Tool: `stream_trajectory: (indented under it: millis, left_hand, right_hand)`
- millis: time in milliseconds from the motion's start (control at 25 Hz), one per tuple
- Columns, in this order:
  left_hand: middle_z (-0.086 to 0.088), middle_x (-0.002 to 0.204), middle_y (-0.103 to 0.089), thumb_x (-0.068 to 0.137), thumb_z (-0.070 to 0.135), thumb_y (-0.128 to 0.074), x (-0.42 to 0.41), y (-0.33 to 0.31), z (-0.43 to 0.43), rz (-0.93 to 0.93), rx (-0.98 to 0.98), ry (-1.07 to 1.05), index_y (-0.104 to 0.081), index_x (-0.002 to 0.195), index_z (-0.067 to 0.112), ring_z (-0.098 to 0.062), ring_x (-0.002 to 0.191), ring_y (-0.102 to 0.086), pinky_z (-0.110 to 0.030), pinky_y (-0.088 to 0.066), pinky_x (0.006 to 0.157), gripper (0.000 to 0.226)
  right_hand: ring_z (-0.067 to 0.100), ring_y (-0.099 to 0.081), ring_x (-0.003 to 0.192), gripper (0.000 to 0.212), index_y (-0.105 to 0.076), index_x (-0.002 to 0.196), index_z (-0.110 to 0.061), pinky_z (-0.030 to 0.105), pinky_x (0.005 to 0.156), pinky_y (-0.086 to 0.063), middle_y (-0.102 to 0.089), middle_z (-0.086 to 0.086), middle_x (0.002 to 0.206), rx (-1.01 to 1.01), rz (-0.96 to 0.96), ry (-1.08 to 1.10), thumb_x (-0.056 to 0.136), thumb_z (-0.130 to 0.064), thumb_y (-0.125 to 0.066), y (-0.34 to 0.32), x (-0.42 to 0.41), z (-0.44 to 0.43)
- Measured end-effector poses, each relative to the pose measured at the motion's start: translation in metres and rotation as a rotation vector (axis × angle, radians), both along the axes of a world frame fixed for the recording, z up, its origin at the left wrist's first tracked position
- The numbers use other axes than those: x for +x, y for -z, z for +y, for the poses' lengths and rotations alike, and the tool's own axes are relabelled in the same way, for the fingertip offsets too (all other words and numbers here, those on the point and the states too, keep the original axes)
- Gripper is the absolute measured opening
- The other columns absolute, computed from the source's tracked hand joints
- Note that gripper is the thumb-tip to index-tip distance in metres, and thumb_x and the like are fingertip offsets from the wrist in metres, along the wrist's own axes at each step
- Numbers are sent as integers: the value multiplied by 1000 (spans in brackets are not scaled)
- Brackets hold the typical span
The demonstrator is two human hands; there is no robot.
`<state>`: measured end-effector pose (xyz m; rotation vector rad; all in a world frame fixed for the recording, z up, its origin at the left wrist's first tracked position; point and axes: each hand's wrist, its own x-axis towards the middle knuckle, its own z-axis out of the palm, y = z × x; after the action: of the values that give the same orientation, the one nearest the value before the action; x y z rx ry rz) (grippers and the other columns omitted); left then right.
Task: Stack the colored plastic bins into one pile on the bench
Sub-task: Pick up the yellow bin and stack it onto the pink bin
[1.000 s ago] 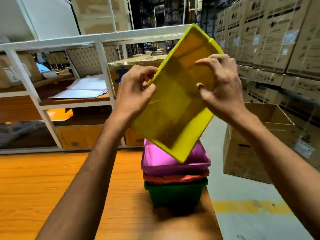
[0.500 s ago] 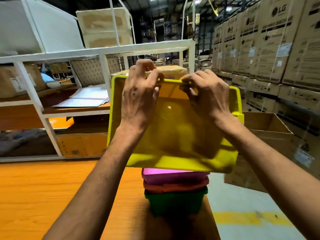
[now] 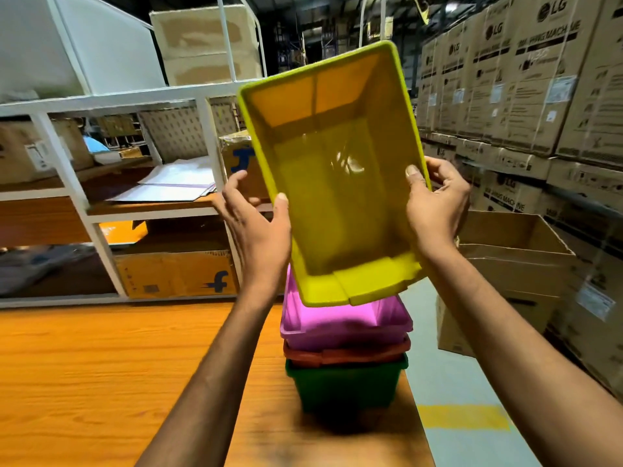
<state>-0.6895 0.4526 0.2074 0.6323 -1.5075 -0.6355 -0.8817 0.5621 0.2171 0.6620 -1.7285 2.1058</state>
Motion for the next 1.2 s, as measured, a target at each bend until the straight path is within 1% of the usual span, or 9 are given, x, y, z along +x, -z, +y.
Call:
stream_trajectory:
  millis: [120, 200, 360, 600, 760, 880, 1040, 1120, 1200]
  left_hand:
    - [-6, 124, -66, 94, 16, -70, 7, 3, -14, 6, 263, 320, -57, 133, 15, -12, 105, -65, -36, -57, 97, 40]
    - [-8, 120, -71, 93, 10, -72, 13, 2, -24, -3, 358, 419, -59, 128, 20, -17, 108, -67, -43, -56, 94, 39]
    - [3, 99, -71, 91, 9, -73, 21, -1, -43, -39, 498, 483, -62, 120, 24, -14, 96, -67, -41, -50, 83, 35]
    - [3, 115, -70, 96, 13, -67, 21, 7, -70, -117, 630, 550, -62, 132, 22, -13, 104, -66, -34, -51, 77, 37]
    - [0, 107, -72, 100, 17, -63, 7, 15, -82, -204, 703, 550, -66, 129, 17, -12, 94, -66, -37, -54, 86, 30]
    - [4, 77, -69, 100, 15, -62, -3, 22, -86, -248, 815, 518, -68, 121, 14, -3, 61, -65, -25, -53, 61, 22]
    - [4, 39, -52, 103, 13, -55, -10, 39, -80, -289, 933, 465, -61, 86, 7, -2, 28, -46, -15, -35, 31, 20]
    - [4, 32, -47, 105, 10, -52, -13, 44, -74, -266, 968, 448, -51, 73, 8, -2, 23, -44, -15, -34, 27, 32]
    - [3, 31, -48, 105, 9, -52, -15, 50, -72, -268, 980, 439, -49, 72, 9, -2, 22, -44, -15, -35, 27, 33]
  right_hand:
    - [12, -69, 97, 25, -70, 121, -20, 22, 76, -57, -74, 0, 110, 17, -56, -186, 96, -18, -66, 8, -5, 3]
    - [11, -68, 97, 32, -66, 129, -14, 17, 75, -56, -72, 3, 114, 40, -94, -340, 98, -8, -63, 4, -8, 10]
    - [9, -66, 96, 31, -64, 128, -22, 26, 72, -54, -72, -5, 109, 194, -310, -702, 103, -8, -51, -7, -12, 25]
    - [16, -63, 102, 35, -65, 122, -25, 40, 104, -46, -70, 4, 117, 314, -449, -913, 99, -1, -56, 0, -35, 23]
    - [16, -64, 104, 29, -69, 114, -21, 28, 85, -54, -70, 6, 119, 297, -571, -949, 97, -2, -56, 13, -49, 11]
    - [20, -67, 105, 37, -64, 131, -13, 29, 81, -59, -70, 10, 125, 307, -709, -944, 96, -2, -56, 27, -59, 0]
    - [17, -74, 72, 17, -66, 101, -8, 33, 70, -63, -78, 8, 80, 360, -848, -904, 100, 0, -51, 42, -58, -5]
    - [16, -73, 63, 15, -63, 93, -9, 32, 62, -64, -75, 7, 71, 402, -889, -858, 99, 0, -53, 49, -60, -8]
    - [15, -71, 66, 15, -61, 90, -10, 32, 68, -64, -73, 6, 68, 444, -910, -827, 99, 0, -52, 57, -62, -13]
